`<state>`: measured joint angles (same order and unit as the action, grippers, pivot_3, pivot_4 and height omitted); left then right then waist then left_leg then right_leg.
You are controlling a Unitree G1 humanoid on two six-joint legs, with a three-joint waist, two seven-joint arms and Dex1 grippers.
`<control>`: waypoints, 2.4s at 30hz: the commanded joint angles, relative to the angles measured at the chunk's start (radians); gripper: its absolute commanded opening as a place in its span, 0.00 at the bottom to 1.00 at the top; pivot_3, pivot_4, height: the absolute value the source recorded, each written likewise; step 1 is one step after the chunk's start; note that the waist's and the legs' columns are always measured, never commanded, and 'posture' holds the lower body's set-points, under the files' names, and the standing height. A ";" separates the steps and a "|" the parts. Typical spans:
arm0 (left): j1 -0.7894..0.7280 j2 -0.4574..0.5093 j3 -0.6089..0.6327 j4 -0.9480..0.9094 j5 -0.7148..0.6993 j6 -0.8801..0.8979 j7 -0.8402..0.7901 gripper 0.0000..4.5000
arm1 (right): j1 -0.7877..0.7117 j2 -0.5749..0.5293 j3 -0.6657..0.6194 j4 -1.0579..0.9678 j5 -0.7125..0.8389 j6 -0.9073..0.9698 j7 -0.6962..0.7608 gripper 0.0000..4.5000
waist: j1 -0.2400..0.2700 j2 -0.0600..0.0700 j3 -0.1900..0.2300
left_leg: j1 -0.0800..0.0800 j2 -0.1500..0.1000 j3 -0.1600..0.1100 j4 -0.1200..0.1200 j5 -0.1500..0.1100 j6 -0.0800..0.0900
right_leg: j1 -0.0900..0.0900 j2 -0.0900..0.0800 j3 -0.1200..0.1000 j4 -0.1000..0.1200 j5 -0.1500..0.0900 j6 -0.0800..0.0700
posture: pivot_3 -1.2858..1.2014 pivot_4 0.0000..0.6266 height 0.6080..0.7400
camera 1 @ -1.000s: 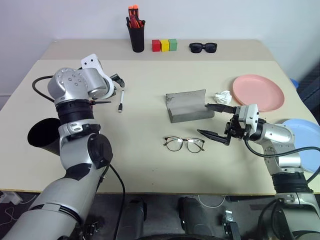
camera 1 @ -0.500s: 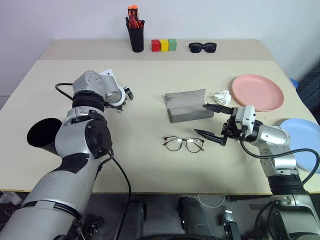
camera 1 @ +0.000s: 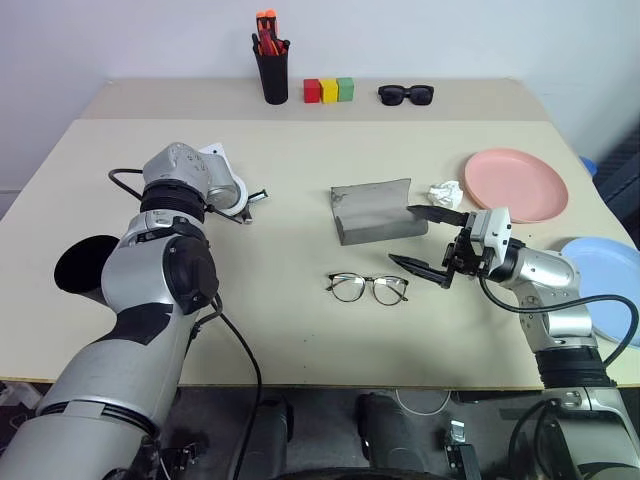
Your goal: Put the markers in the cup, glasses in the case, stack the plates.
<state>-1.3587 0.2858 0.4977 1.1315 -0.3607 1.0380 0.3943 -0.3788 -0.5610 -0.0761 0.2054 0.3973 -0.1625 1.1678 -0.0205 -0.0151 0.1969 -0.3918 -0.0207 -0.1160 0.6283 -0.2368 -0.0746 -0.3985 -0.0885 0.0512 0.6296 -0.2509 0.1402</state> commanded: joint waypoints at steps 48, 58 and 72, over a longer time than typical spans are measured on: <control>1.239 -0.057 -0.267 -1.835 0.683 -0.766 -0.041 0.05 | -0.088 0.071 0.022 -0.069 0.167 0.133 0.132 1.00 | -0.007 0.000 0.000 | 0.000 0.000 0.000 0.001 0.000 0.000 | 0.001 0.000 0.001 0.001 0.000 -0.002 | 0.52 0.24 1.00; 1.316 -0.127 -0.225 -1.877 0.814 -0.802 -0.003 0.05 | -0.044 0.063 0.066 -0.196 0.226 0.281 0.204 1.00 | 0.006 0.000 0.000 | 0.001 0.000 0.000 0.002 0.000 0.000 | 0.001 0.000 0.001 0.001 0.000 -0.002 | 0.52 0.24 1.00; 1.410 -0.199 -0.239 -1.761 0.820 -0.925 -0.008 0.05 | -0.044 0.103 0.098 -0.217 0.211 0.322 0.194 1.00 | 0.004 0.000 0.000 | 0.000 0.001 0.000 0.001 0.000 0.000 | 0.001 0.000 0.001 0.000 0.000 -0.002 | 0.52 0.24 1.00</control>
<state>0.0405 0.0771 0.2660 -0.6206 0.4549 0.1626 0.3912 -0.4115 -0.4674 0.0267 0.0328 0.6025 0.1678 1.3697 -0.0161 -0.0149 0.1968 -0.3914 -0.0202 -0.1157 0.6295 -0.2368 -0.0743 -0.3977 -0.0883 0.0520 0.6299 -0.2507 0.1381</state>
